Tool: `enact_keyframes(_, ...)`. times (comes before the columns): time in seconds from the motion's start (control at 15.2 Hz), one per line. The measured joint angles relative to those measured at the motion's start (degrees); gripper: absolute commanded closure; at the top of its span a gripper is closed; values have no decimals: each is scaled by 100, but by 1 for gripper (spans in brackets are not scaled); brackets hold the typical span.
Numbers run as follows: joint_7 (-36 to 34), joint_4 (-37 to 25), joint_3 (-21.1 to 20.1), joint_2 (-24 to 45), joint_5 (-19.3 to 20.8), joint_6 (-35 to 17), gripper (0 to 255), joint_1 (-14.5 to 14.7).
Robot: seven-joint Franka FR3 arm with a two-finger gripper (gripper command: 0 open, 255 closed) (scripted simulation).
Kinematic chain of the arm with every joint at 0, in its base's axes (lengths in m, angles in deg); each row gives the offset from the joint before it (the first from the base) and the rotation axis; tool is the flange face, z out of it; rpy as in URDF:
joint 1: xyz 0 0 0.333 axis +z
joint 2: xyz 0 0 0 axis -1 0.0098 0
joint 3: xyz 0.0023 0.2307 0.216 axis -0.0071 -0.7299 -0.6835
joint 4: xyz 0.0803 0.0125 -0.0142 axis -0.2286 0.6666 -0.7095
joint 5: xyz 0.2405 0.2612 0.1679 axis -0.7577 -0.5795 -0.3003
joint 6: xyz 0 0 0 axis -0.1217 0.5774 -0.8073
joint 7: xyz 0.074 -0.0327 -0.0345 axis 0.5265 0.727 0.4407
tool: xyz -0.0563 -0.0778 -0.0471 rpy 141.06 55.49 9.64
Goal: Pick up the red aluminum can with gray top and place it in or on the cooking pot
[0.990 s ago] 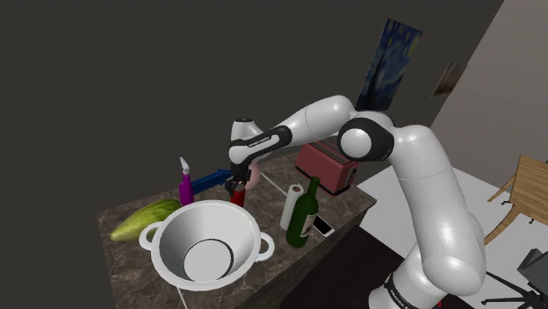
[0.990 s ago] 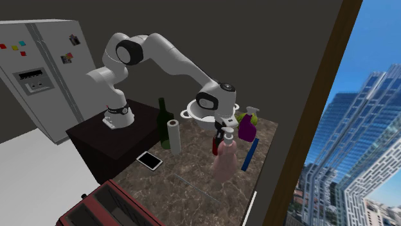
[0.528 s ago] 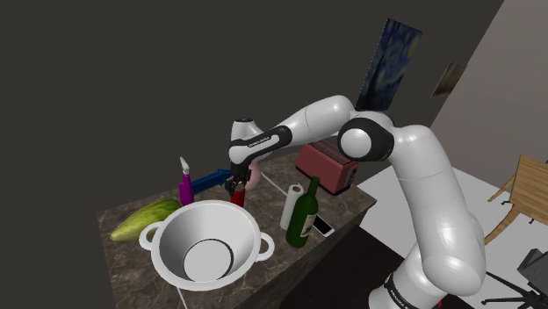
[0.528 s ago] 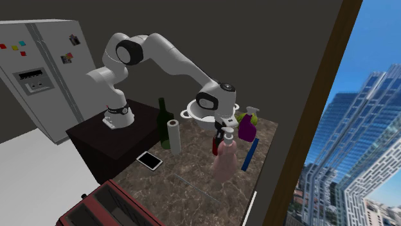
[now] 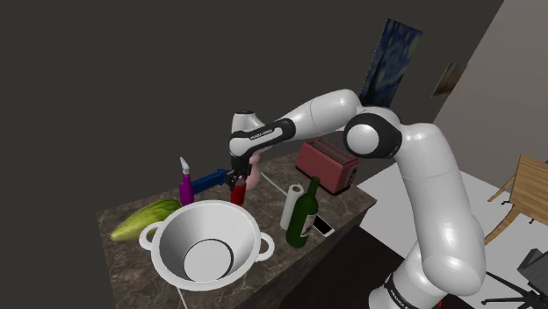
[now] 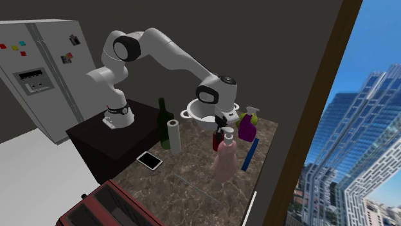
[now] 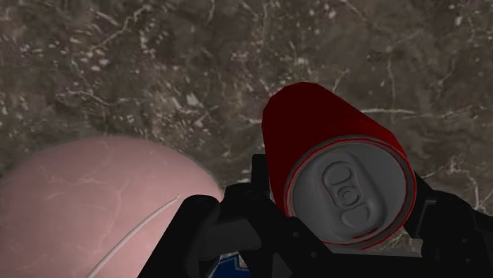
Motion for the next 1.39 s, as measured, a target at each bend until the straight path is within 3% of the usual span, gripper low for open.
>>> enact_keyframes(1.39,-17,-391,-26,-788,-31,1177,255,-16)
